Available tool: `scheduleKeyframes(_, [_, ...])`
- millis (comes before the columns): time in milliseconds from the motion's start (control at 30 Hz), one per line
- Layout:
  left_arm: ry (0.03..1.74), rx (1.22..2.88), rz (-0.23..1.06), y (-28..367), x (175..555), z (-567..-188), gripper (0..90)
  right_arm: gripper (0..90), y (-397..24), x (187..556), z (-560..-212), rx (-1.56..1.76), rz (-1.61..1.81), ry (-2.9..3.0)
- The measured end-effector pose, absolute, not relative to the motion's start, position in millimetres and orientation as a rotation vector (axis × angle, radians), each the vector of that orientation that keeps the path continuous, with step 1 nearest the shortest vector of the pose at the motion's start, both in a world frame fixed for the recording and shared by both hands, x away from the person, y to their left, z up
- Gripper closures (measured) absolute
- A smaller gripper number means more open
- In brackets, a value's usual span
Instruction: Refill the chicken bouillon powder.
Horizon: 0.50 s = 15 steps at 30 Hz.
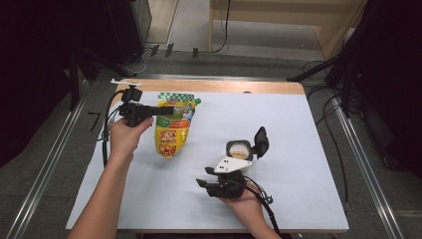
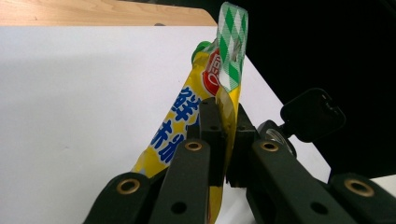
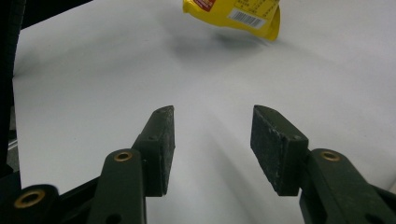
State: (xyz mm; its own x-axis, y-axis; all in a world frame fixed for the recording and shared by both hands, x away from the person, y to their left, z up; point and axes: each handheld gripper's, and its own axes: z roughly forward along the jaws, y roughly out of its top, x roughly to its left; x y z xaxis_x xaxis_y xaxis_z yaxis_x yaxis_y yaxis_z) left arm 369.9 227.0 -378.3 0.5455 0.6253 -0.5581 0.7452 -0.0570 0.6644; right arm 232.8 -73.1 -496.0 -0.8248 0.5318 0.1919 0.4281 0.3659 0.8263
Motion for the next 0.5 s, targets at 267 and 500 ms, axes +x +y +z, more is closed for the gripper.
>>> scheduleKeyframes(267, [1.128, 1.762, -0.138, 231, 364, -381, 87.5, 51.3, -76, 233, -493, 0.878, 1.473, 2.487])
scheduleKeyframes(500, [1.130, 1.769, -0.132, 237, 353, -381, 85.4, 51.3, -77, 234, -489, 0.867, 1.488, 2.476])
